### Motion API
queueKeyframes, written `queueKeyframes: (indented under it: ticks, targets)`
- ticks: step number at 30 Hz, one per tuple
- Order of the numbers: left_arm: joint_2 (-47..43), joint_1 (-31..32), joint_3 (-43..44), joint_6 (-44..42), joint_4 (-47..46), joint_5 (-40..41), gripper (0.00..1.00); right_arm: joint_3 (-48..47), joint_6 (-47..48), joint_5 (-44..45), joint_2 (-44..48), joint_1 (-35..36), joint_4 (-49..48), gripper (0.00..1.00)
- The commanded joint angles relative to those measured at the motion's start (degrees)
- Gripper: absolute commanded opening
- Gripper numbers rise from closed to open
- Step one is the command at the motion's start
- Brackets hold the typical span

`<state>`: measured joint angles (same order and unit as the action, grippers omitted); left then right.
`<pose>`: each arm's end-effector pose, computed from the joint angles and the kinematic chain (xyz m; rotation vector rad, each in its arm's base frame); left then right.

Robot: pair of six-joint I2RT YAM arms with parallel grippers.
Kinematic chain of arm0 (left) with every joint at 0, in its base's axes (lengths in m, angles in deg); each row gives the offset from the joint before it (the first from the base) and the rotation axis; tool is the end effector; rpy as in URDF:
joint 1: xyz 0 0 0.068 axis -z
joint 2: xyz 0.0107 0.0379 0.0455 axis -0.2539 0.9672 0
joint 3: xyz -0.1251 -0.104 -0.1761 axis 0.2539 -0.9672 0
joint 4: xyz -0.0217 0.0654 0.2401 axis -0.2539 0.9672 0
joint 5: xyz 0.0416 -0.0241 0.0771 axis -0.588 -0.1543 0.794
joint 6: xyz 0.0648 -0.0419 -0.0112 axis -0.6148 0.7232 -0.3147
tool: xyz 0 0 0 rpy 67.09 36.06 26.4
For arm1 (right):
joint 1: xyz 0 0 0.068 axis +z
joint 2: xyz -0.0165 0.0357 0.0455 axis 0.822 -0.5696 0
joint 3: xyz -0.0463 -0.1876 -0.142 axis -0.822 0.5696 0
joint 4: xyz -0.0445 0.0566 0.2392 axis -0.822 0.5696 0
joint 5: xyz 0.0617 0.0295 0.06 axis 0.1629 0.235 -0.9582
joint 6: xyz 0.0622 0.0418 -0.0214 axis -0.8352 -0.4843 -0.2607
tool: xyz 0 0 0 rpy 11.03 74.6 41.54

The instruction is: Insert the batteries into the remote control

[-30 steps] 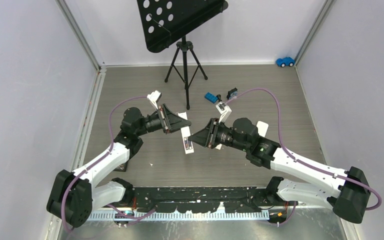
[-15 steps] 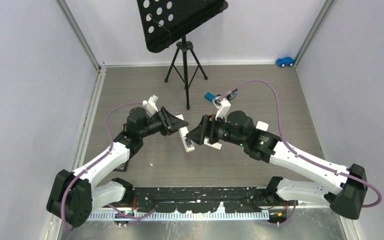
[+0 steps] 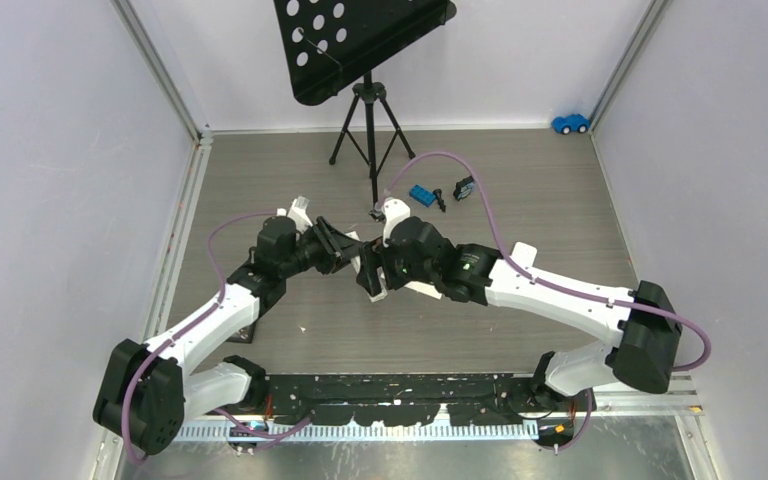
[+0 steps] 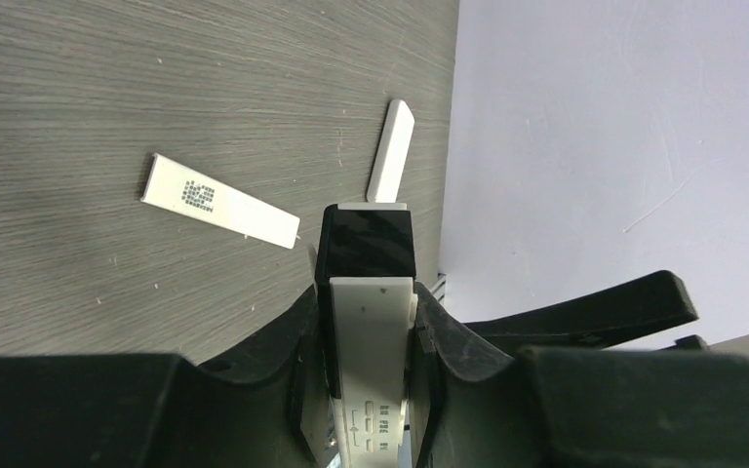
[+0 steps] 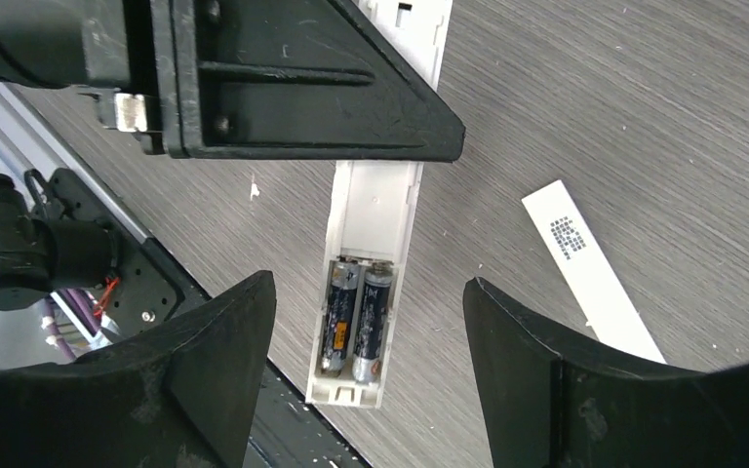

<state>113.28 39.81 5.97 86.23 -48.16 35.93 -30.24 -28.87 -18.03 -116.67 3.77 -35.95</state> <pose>0.2360 -0.1391 0.2011 -0.5186 2.1564 -1.3864 0.1762 0.2799 0.2542 -0.5980 2.1687 0.7112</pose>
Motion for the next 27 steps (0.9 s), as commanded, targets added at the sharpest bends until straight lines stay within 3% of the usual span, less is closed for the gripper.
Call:
queueKeyframes:
  ticks: [1,5,9,11,15,18,19,23,27]
  targets:
    - [-0.98,-0.32,1.09,1.89,-2.24,0.46,0.04,-3.71,4.46,-2.59,-2.74,0.11,-0.16,0.74]
    - [-1.01,-0.32,0.04,3.29,-4.85,-0.91,0.08,-4.55,4.32,-4.39,-4.96,-0.09,-0.05,0.67]
    - [-1.12,-0.32,-1.01,3.12,-5.09,-0.91,0.16,-5.18,4.05,-5.45,-6.12,-1.21,0.89,0.31]
    - [-1.05,-0.4,-1.63,3.22,-4.91,-0.26,0.26,-4.6,4.88,-7.83,-5.95,-1.62,0.9,0.16]
    - [-1.02,-1.07,-2.13,0.15,-1.82,1.29,0.64,-2.11,9.24,-11.12,-5.52,-2.23,0.98,0.1]
    - [-1.4,-3.57,-1.95,-4.0,4.43,3.02,0.82,-0.01,15.2,-12.75,-6.17,-2.36,2.89,0.03]
    - [-1.81,-5.46,-2.14,-4.98,6.16,3.04,0.97,0.18,16.78,-12.47,-7.08,-2.4,4.39,0.02]
    - [-4.62,-11.52,-3.71,-8.23,11.02,2.79,1.0,-0.9,21.1,-10.32,-11.26,-2.53,11.5,0.01]
    - [-5.26,-12.45,-0.86,-14.68,19.33,7.48,1.0,-0.56,23.91,-9.17,-13.48,-2.46,14.0,0.05]
